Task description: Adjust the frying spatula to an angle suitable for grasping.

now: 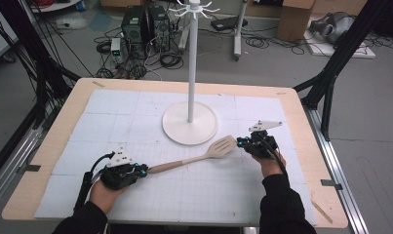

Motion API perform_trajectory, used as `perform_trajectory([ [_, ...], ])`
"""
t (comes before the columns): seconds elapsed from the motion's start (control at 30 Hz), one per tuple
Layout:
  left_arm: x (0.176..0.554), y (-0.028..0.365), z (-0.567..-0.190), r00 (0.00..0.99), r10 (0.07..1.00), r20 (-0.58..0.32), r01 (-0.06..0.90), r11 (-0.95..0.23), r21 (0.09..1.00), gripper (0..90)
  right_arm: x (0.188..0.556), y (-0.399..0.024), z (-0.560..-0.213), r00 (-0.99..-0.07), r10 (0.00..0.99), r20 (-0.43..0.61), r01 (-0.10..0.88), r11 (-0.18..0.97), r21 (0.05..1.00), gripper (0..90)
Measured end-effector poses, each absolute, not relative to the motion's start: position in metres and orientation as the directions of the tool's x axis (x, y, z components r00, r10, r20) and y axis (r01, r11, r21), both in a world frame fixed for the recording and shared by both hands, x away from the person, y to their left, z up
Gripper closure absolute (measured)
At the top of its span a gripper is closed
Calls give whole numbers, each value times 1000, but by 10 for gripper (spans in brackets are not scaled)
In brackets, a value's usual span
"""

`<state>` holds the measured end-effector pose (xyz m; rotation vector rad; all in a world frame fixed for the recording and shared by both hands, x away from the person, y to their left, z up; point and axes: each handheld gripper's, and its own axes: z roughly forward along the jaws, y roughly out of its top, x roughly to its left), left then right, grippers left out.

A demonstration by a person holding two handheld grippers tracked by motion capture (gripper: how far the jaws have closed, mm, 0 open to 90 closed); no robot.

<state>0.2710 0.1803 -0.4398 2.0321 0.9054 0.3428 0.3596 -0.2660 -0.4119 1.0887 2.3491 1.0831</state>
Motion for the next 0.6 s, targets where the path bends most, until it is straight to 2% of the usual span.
perform_trajectory([
  [0.6, 281, 183, -440, 657, 740, -141, 521, -311, 795, 842, 317, -279, -412, -663, 746, 59, 511, 394, 764, 893],
])
